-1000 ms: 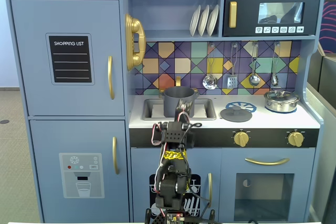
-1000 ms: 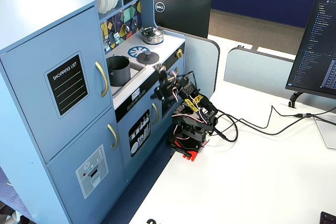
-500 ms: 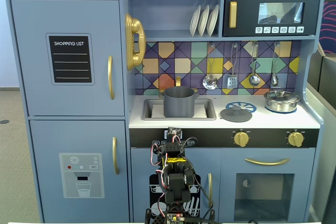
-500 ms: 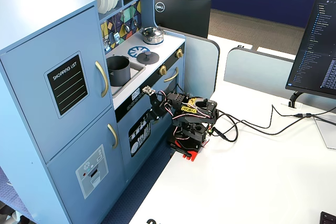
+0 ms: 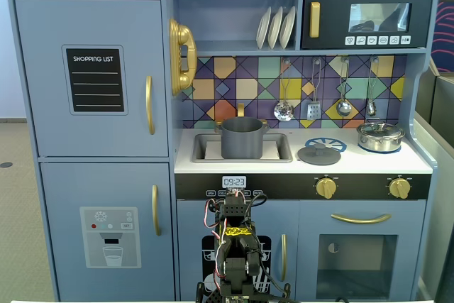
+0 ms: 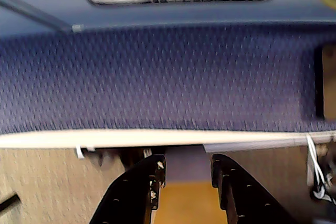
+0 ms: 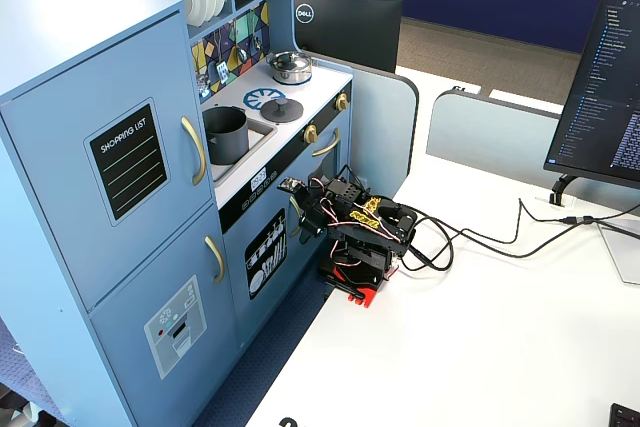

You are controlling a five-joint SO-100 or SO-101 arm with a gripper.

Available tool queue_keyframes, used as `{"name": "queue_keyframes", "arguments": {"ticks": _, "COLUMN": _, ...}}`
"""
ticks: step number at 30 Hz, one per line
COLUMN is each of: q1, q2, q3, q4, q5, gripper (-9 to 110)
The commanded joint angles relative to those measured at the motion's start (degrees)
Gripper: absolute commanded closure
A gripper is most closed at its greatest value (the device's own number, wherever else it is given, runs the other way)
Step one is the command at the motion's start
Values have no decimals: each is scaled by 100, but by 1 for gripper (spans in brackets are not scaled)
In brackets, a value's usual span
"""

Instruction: Take off the lid from the gray recipient and place it on the counter

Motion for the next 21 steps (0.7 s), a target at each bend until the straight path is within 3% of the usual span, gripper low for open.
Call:
{"name": "queue_keyframes", "arguments": {"ticks": 1, "q1": 105, "q2": -9, "q3": -26, "q4": 949, "q5": 237, "gripper": 102}}
{"name": "queue_keyframes", "arguments": {"ticks": 21, "q1": 334, "q2": 0, "q3": -26, "q4": 1055, "q5": 466, "gripper": 98}}
